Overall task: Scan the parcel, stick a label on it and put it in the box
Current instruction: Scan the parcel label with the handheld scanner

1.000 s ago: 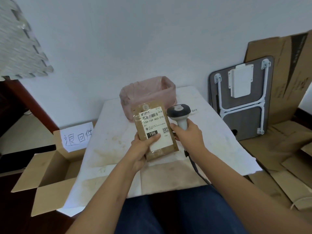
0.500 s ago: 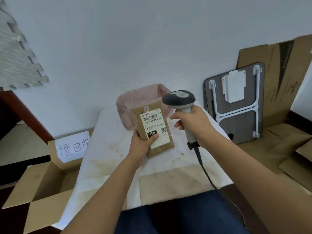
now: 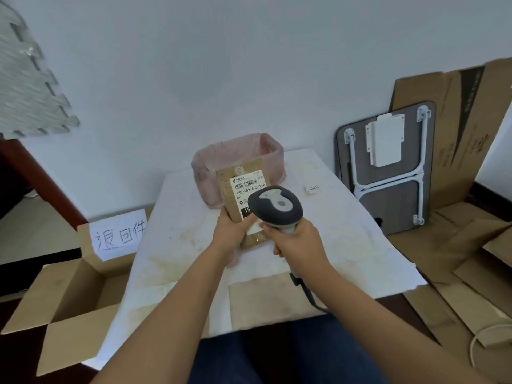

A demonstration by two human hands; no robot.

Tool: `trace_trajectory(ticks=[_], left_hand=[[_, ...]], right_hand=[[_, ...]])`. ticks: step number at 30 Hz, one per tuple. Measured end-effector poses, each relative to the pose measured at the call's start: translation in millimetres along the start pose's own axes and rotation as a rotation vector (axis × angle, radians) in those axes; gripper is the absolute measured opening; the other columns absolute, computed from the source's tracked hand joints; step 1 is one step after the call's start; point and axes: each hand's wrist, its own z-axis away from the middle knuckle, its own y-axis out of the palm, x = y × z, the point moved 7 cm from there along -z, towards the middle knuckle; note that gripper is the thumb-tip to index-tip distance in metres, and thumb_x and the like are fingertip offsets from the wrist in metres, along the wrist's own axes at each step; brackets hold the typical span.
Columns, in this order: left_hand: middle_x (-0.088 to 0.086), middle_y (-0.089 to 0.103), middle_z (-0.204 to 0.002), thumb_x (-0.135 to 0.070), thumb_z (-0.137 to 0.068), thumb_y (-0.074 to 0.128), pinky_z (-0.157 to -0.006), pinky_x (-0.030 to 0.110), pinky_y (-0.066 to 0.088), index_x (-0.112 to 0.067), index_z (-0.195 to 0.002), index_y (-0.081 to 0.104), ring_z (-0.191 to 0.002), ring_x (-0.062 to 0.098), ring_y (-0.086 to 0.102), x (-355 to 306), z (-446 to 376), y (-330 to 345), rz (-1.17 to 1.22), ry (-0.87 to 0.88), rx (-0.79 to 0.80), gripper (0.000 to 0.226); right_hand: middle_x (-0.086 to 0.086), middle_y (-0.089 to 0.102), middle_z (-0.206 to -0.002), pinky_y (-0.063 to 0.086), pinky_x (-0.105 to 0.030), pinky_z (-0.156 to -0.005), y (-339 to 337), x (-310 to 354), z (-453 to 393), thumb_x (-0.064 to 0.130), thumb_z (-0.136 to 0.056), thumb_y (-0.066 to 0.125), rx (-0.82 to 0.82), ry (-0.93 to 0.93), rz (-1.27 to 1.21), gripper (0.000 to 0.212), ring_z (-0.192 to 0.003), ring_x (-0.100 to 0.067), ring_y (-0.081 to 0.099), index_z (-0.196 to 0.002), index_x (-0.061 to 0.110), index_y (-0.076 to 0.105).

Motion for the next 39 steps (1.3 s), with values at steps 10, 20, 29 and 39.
trace_trajectory(ticks=[10, 20, 29, 39], left_hand=[[0.002, 0.072, -0.121, -0.045, -0.068, 0.085, -0.061, 0.026, 0.058, -0.029, -0.132, 0.054, -0.113, 0.026, 0.065, 4.0, -2.2, 1.1, 0.005, -0.011, 0.006, 0.072], [-0.006, 0.065, -0.130, -0.033, -0.081, 0.080, -0.070, 0.022, 0.051, -0.025, -0.142, 0.045, -0.104, 0.004, 0.062, 5.5, -4.0, 0.6, 0.024, -0.029, 0.001, 0.070], [0.008, 0.067, -0.128, -0.025, -0.084, 0.078, -0.090, 0.051, 0.056, -0.024, -0.139, 0.046, -0.118, 0.027, 0.059, 9.6, -6.0, -0.8, 0.006, -0.068, -0.019, 0.064], [-0.005, 0.067, -0.125, -0.041, -0.076, 0.082, -0.070, 0.025, 0.055, -0.027, -0.139, 0.047, -0.108, 0.017, 0.066, 4.3, -2.9, 0.2, 0.018, -0.035, -0.017, 0.073]], right_hand=[[0.015, 0.055, -0.038, 0.038, -0.008, -0.041, 3.4, 0.0, 2.5, 0.023, -0.082, 0.072, 0.000, -0.057, -0.001, 0.022, -0.036, -0.001, 0.053, -0.077, 0.005, 0.061], [0.012, 0.050, -0.033, 0.036, -0.009, -0.039, 3.0, 3.5, 1.8, 0.022, -0.084, 0.069, 0.007, -0.043, -0.028, 0.028, -0.033, -0.002, 0.047, -0.061, 0.016, 0.052], [0.008, 0.047, -0.038, 0.039, -0.020, -0.046, 7.2, 5.7, 1.7, 0.023, -0.082, 0.070, 0.012, -0.041, -0.019, 0.029, -0.041, -0.009, 0.044, -0.059, 0.021, 0.052], [0.010, 0.051, -0.035, 0.040, -0.014, -0.047, 2.5, 6.6, 1.8, 0.023, -0.083, 0.068, 0.024, -0.018, -0.016, 0.019, -0.035, -0.001, 0.049, -0.065, 0.017, 0.066]])
